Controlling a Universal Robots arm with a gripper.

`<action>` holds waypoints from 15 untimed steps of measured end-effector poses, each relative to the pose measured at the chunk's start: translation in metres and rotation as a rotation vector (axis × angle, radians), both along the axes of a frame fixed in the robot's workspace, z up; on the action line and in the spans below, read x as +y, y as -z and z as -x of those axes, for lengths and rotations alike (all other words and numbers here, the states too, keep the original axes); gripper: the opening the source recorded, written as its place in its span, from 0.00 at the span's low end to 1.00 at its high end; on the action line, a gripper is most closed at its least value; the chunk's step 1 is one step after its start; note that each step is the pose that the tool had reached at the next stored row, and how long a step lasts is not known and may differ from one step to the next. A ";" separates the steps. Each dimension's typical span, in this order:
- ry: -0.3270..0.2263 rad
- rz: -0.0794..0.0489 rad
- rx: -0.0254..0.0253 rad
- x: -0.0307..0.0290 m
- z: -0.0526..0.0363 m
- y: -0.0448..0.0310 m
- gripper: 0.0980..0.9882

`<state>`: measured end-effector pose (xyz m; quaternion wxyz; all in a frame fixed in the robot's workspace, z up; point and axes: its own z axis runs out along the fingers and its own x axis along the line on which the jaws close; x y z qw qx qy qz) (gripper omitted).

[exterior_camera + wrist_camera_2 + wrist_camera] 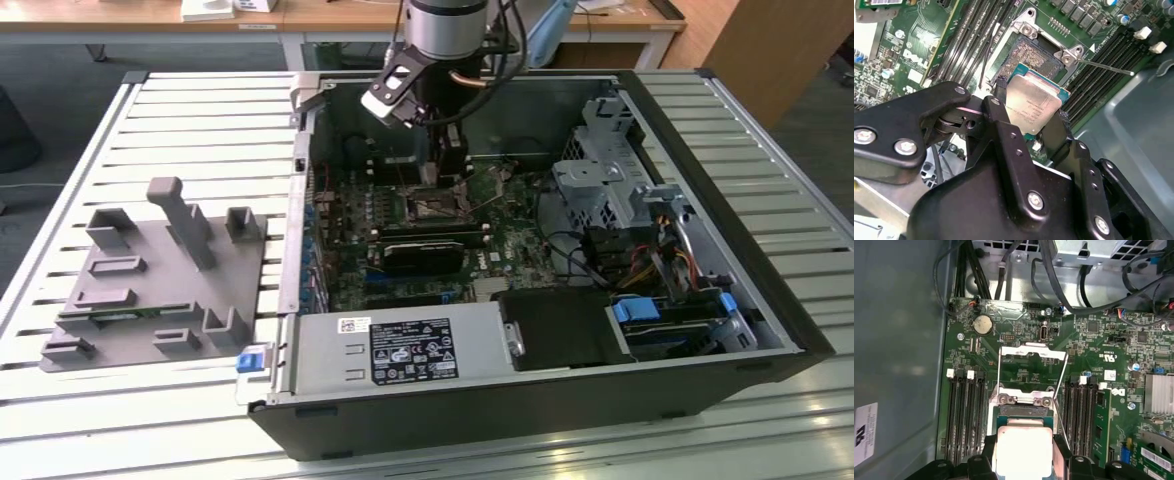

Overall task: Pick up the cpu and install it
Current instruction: 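Place the cpu into insertion slot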

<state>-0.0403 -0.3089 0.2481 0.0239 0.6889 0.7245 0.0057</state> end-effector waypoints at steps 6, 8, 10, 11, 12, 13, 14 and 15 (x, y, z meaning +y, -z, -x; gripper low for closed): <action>0.003 0.000 0.0002 0.0000 0.0000 0.0092 0.49; 0.004 0.000 0.0003 0.0000 0.0003 0.0120 0.49; 0.005 0.000 0.0002 0.0000 0.0013 0.0142 0.49; 0.005 0.000 0.0002 -0.0001 0.0023 0.0152 0.49; 0.005 0.000 0.0002 -0.0002 0.0029 0.0162 0.49; 0.005 0.000 0.0002 -0.0002 0.0032 0.0174 0.49; 0.005 0.000 0.0003 -0.0001 0.0035 0.0188 0.49; 0.005 0.000 0.0003 -0.0002 0.0037 0.0204 0.49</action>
